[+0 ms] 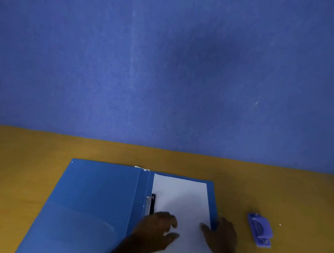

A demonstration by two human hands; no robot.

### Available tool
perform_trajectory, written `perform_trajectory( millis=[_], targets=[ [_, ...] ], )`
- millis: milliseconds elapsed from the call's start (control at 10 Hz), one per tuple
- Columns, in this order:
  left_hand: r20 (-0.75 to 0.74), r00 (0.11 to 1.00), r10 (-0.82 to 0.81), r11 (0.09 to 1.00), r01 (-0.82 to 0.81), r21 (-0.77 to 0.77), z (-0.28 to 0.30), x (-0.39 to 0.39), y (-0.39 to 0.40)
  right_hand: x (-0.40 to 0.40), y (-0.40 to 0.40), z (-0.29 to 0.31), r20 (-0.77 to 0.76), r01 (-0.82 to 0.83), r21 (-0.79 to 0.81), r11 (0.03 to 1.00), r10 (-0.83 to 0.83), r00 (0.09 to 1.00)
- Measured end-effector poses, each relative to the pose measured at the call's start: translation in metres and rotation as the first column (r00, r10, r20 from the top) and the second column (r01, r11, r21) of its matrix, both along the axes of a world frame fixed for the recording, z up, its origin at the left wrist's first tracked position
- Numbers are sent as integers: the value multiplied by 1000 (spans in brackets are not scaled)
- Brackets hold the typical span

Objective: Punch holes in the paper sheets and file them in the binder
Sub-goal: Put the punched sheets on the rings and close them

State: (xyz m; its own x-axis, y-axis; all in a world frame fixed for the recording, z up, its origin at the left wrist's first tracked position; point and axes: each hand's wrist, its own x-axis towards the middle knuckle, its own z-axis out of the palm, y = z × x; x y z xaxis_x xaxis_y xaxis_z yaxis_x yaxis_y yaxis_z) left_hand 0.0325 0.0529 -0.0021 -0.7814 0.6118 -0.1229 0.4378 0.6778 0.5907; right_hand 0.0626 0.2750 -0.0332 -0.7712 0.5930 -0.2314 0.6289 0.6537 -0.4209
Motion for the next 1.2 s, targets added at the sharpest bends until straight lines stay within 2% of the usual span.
perform_trajectory(
  millis=[100,200,300,400,500,600,700,800,900,1100,1200],
  targets=[
    [82,997,10,996,-17,83,-15,7,30,0,-1,-2,43,31,-57,998,-29,999],
    [164,986,12,994,-30,104,-26,10,52,-4,-6,1,37,108,-205,973,-102,994],
    [288,951,109,976,-158,151,-29,8,63,-5,-7,3,-13,163,-290,943,-174,985],
    [408,887,218,922,-324,211,-25,6,71,2,-8,13,-132,182,-370,911,-245,961],
    [488,818,304,876,-442,195,-17,4,77,9,-10,18,-285,42,-369,928,-156,946],
    [541,776,325,829,-509,231,-14,6,81,14,-15,21,-355,-114,-432,894,-53,933],
    [582,739,339,782,-566,263,-15,7,82,18,-25,29,-379,-215,-539,815,-6,925],
    [616,718,323,761,-584,282,-17,9,82,24,-25,24,-360,-151,-655,740,-130,924],
    [639,700,320,749,-600,281,-19,9,82,28,-21,18,-224,-36,-798,602,-241,944],
    [711,599,368,667,-703,247,-20,11,83,32,-13,6,-139,22,-830,557,-246,959],
    [714,596,367,654,-711,257,-18,13,85,14,-10,13,52,131,-808,574,-152,987]
  ],
)
